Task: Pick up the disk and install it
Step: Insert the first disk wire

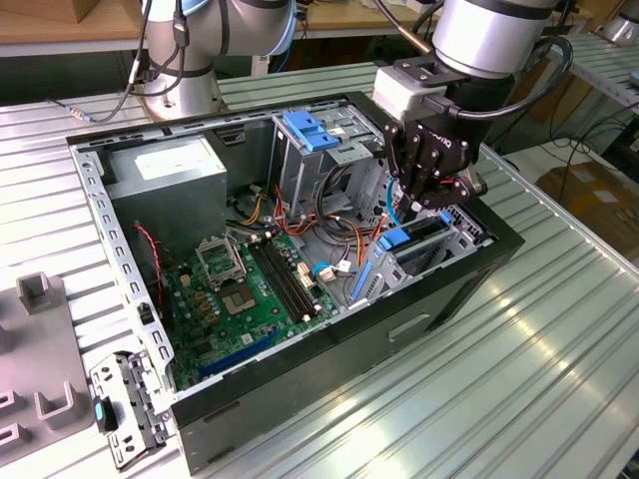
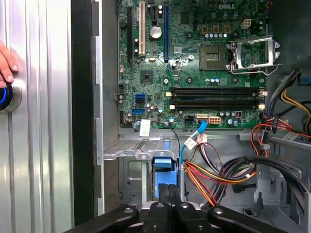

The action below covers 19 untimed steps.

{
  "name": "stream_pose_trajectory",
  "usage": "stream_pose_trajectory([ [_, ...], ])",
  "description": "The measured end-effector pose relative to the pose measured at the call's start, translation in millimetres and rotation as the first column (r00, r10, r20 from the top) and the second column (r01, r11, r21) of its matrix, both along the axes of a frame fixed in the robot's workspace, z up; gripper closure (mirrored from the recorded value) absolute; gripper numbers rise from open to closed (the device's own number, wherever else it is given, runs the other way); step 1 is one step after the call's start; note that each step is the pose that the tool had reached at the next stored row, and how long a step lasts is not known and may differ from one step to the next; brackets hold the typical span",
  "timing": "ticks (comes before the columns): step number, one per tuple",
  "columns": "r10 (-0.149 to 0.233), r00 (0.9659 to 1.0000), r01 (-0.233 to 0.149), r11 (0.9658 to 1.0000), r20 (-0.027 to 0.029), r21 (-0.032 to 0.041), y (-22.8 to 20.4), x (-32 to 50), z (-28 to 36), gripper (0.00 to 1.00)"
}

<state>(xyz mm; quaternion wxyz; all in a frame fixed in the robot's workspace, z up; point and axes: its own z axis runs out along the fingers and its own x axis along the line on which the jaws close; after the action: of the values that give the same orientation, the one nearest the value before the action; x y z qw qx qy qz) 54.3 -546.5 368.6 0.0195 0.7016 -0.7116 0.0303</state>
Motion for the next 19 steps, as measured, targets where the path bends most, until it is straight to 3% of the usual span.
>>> stream_pose_trajectory([
  [4, 0.0, 1.0, 0.0, 1.0, 0.0, -0.0024, 0.0, 0.0, -0.1, 0.89],
  [7, 0.001, 1.0, -0.001, 1.0, 0.0, -0.0024, 0.1, 5.1, -0.2, 0.89],
  [17, 0.002, 1.0, -0.002, 1.0, 0.0001, -0.0024, 0.7, 39.3, -1.0, 0.89],
  [19, 0.006, 1.0, -0.006, 1.0, 0.0, -0.0025, 0.7, 41.1, -1.0, 0.89],
])
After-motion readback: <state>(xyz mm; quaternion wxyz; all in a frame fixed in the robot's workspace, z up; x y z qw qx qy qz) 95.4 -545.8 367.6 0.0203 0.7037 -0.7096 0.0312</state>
